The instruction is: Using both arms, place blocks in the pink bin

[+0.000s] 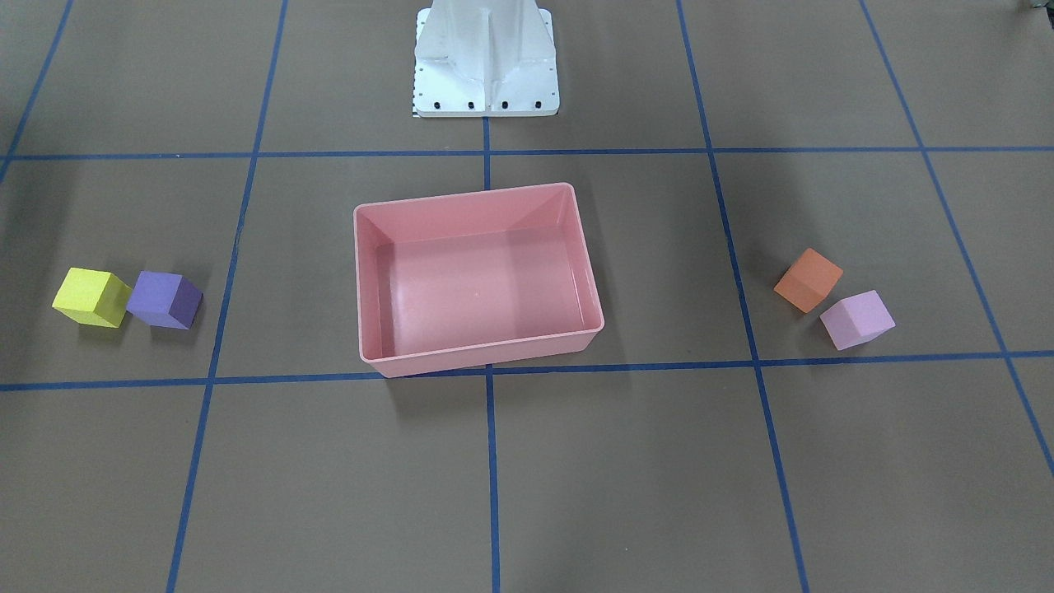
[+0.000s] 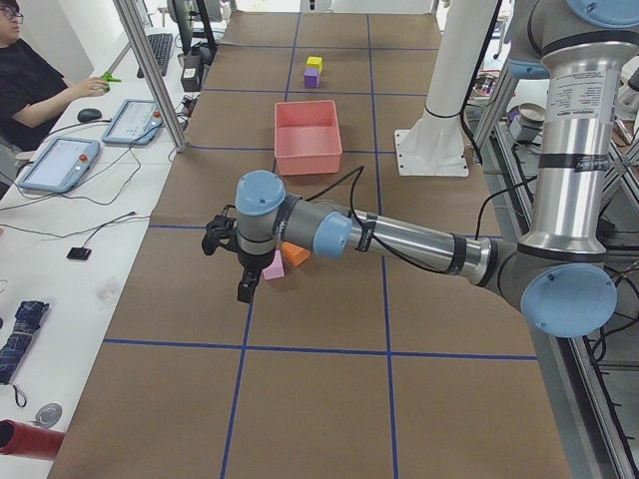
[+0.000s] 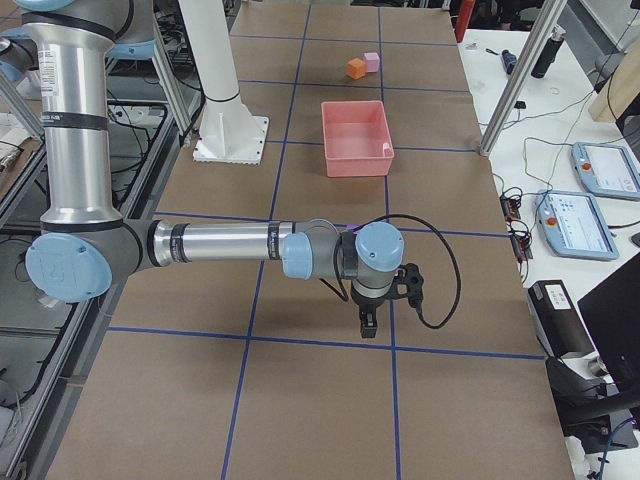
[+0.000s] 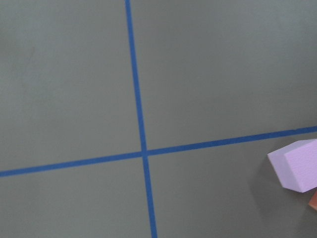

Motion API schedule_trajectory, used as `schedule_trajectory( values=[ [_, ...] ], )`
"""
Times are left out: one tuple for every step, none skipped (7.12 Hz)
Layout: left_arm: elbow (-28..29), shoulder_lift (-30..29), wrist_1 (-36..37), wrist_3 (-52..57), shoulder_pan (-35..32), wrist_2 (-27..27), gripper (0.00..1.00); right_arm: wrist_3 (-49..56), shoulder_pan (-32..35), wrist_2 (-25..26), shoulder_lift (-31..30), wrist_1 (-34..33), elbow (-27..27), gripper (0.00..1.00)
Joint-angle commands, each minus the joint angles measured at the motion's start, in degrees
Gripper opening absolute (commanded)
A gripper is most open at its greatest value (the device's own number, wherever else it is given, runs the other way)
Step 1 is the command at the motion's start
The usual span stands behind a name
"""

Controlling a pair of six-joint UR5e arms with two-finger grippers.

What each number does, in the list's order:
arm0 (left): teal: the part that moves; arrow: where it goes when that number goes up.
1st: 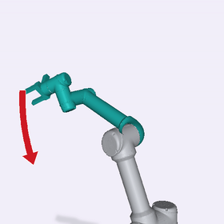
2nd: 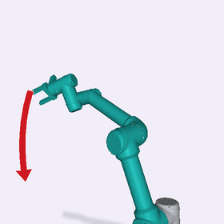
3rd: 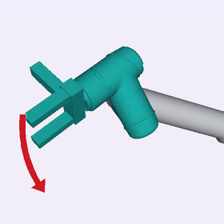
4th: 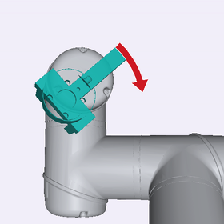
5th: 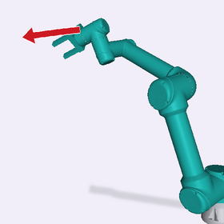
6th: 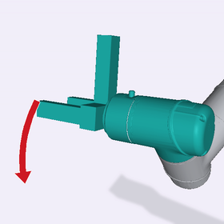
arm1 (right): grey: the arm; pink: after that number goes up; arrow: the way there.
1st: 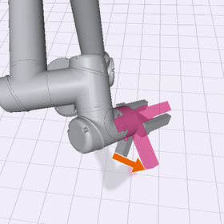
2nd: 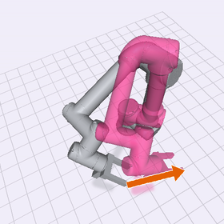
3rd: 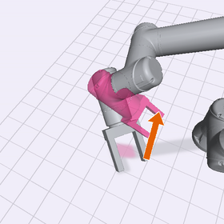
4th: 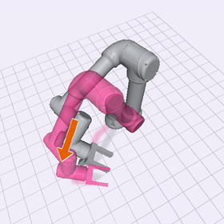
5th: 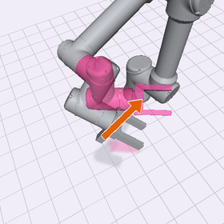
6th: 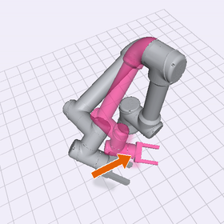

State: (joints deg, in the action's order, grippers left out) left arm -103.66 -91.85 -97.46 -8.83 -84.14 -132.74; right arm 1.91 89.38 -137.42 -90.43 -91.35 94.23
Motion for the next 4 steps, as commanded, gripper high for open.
schedule_trajectory(
  values=[
    [-3.0,-0.5,-0.6,-16.5,4.7,0.0,1.00,-0.1,-0.1,0.0,0.1,0.0,0.1,1.00],
    [-4.0,-1.0,-2.9,-34.9,9.6,0.2,1.00,-0.1,0.0,0.0,0.2,0.0,0.0,1.00],
    [-4.3,-1.1,-8.9,-48.5,14.8,2.1,1.00,-0.1,-0.1,0.0,0.3,0.0,0.0,1.00],
    [-4.8,-1.3,-10.8,-59.1,20.0,6.0,1.00,-0.1,-0.1,0.0,0.3,0.0,0.0,1.00]
  ],
)
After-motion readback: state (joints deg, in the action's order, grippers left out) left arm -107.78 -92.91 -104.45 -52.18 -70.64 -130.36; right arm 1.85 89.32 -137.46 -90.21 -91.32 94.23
